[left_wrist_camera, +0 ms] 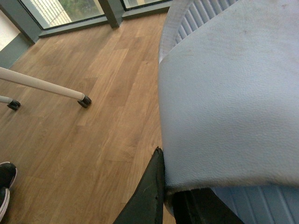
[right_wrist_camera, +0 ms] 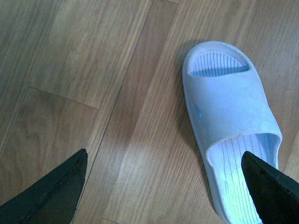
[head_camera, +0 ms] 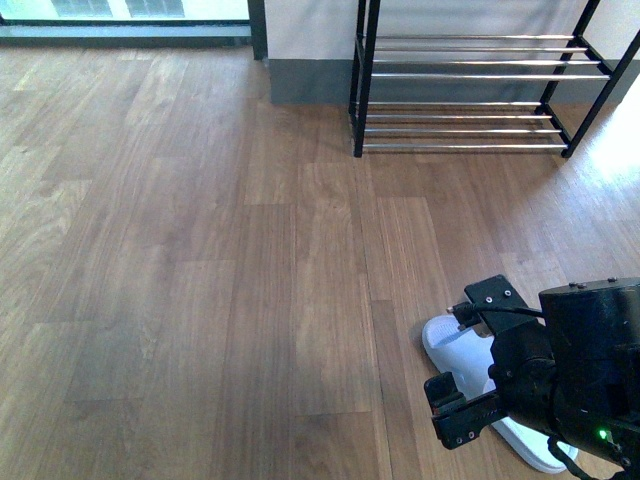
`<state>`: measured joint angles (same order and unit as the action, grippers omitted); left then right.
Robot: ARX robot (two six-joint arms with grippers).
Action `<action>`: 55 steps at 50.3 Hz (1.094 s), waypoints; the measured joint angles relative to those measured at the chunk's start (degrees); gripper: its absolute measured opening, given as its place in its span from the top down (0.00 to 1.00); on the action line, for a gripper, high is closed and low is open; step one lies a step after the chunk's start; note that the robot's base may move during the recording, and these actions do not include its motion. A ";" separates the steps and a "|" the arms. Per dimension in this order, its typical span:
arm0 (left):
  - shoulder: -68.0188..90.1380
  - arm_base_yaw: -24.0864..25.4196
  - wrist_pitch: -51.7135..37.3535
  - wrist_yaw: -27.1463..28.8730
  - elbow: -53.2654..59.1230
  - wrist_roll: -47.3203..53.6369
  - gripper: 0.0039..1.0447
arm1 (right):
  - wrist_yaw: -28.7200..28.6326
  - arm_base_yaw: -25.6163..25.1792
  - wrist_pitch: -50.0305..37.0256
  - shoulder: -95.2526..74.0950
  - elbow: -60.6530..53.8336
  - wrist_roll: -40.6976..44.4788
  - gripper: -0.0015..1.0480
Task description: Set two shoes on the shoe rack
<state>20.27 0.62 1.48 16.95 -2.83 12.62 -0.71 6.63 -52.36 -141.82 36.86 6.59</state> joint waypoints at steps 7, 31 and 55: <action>0.00 0.00 0.00 0.00 0.00 0.00 0.98 | -0.17 -3.17 0.79 -4.24 3.21 -0.79 0.09; 0.00 0.00 0.00 0.00 0.00 0.00 0.98 | -1.88 -8.15 3.41 -15.41 11.69 -0.94 0.09; 0.00 0.00 0.00 0.00 0.00 0.00 0.98 | -3.65 -8.98 2.54 -19.02 14.75 -2.08 0.09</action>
<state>20.27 0.62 1.48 16.95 -2.83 12.62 -4.36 -2.35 -49.82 -160.83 51.62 4.51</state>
